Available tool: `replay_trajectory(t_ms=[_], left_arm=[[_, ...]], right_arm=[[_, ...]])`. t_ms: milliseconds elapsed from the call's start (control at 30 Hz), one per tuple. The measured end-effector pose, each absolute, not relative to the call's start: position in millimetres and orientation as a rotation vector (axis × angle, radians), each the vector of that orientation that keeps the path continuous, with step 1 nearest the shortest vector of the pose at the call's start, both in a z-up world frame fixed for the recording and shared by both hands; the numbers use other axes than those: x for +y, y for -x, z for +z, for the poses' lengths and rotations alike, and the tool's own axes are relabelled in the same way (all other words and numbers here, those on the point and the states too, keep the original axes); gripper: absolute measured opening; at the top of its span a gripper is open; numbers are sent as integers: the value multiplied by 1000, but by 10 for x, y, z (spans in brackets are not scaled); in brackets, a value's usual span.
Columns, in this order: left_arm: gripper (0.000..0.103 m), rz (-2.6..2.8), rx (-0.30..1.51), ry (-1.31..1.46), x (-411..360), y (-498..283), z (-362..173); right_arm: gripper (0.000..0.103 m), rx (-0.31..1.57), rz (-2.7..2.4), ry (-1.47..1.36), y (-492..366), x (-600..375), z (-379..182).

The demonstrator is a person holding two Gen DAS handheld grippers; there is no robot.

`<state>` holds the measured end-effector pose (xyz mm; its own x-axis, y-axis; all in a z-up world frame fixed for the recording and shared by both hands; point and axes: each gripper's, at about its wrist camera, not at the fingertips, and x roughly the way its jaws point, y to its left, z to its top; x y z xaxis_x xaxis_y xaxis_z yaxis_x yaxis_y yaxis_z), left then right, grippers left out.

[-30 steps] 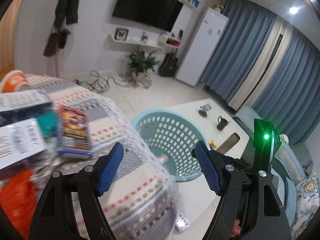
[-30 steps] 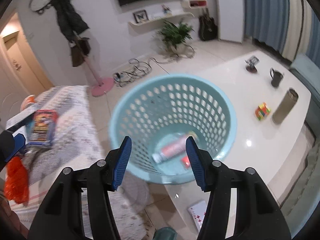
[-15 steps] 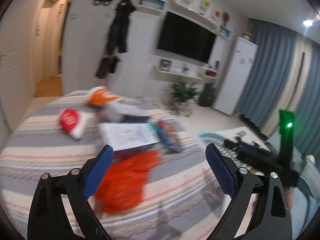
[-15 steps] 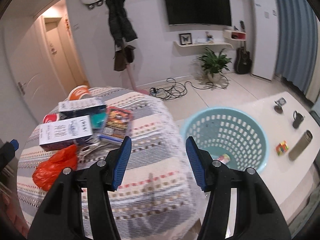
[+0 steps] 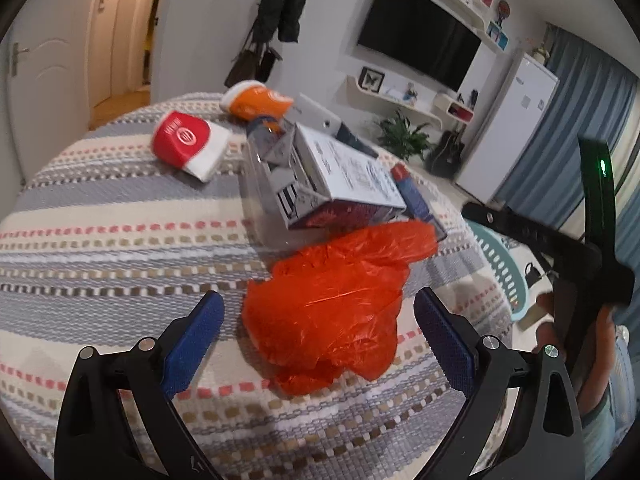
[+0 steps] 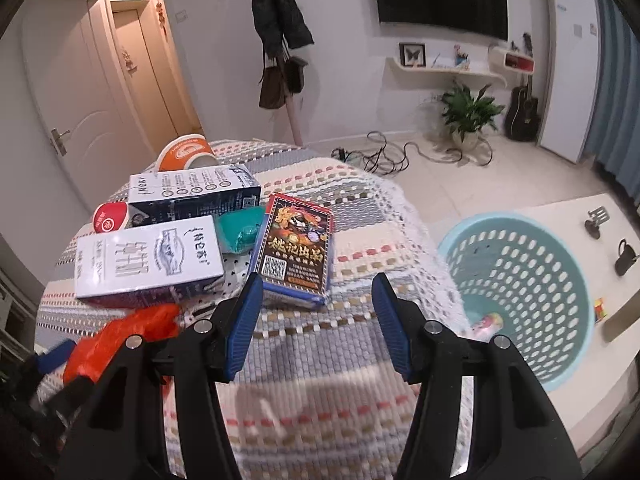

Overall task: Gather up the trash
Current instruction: 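Grasp the orange plastic bag with the left tool while the right tool grasps the card box, then carry the bag and card box over the blue basket and release both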

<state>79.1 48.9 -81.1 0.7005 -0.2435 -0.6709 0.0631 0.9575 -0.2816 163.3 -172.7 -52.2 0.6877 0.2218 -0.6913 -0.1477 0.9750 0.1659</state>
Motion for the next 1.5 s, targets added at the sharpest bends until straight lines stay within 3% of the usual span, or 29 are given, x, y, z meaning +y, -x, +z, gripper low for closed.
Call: replay_trajectory(t_ms=[100,167,267,533,633,733,1167,1500], left_arm=[[92,-176,794,232,452,-856,-865],[91,-178,805,225,441,-891,-893],[80,-182,824,220,432,-915,-937],[57,-207,839,244,482,-910,-983],[53,-202,831,223,446,-883,-972],[49,-199,819,203,382,-868,-955],[44,-288,720,210,202,-628,-718],[44,-379,618,146,-357,-696,-196]], right_arm=[[53,811,223,-105,-1777,-1668,-554],[61,823,227,-108,-1857,-1624,-576],[68,842,238,-130,-1972,-1581,-616],[68,931,261,-172,-2282,-1496,-849],[68,957,279,-190,-2333,-1469,-932],[59,950,278,-175,-2343,-1466,-940],[58,813,257,-181,-2018,-1779,-613],[58,639,162,-155,-1716,-2358,-64]])
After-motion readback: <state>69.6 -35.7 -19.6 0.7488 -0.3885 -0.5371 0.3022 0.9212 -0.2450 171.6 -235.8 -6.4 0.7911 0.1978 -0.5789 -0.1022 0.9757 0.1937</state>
